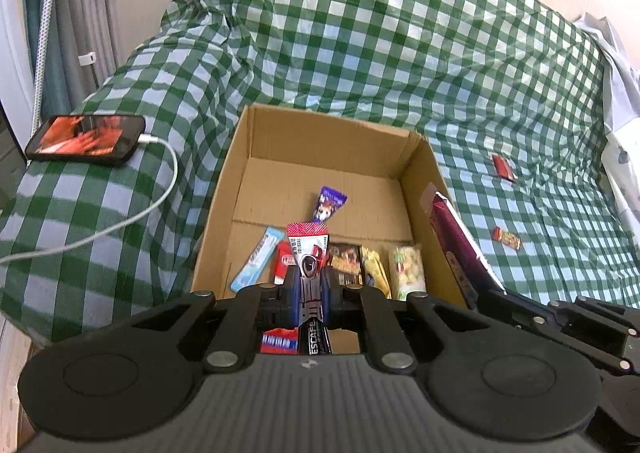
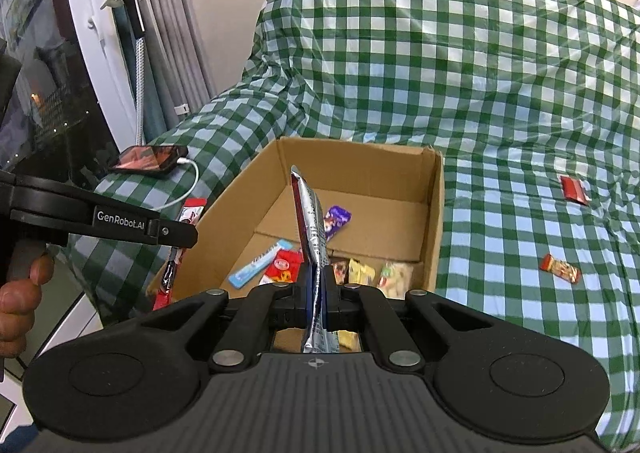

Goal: Organize snacks
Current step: 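Lower the stick pack into the box with the left tool while the right tool lowers the silver bar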

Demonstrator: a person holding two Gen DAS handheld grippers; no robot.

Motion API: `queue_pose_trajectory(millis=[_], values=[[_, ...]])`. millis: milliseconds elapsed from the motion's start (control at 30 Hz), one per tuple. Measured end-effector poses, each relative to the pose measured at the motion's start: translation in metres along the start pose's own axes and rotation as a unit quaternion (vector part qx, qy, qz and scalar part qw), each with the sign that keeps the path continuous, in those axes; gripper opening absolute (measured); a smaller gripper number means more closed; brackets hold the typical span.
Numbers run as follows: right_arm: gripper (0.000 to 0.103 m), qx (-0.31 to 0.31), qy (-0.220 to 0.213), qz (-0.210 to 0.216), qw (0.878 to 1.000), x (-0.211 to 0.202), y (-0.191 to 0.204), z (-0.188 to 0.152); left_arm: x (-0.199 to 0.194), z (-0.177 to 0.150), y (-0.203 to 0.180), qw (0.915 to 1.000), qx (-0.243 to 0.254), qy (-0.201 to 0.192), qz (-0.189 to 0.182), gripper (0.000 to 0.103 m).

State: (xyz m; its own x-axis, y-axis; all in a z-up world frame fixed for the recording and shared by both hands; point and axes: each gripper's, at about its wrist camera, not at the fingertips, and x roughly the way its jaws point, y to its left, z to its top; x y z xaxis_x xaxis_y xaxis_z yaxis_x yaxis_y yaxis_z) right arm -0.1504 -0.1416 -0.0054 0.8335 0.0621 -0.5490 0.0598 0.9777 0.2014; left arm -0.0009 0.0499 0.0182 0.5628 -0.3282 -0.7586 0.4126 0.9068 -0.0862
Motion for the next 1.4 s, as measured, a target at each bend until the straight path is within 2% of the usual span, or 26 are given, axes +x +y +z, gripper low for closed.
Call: queue_pose_trajectory(millis=[533,1400], values=[[0.004,0.003,0.002,0.01,1.0,0.053,-0.014,0.031,0.05,0.038,-0.001,1.0,-0.008,0.002,-0.003,0.011],[0.004,0.017,0.037,0.008,0.999,0.103,-0.022,0.032,0.115,0.042,0.005,0.9991,-0.006,0.036,0.021,0.011]])
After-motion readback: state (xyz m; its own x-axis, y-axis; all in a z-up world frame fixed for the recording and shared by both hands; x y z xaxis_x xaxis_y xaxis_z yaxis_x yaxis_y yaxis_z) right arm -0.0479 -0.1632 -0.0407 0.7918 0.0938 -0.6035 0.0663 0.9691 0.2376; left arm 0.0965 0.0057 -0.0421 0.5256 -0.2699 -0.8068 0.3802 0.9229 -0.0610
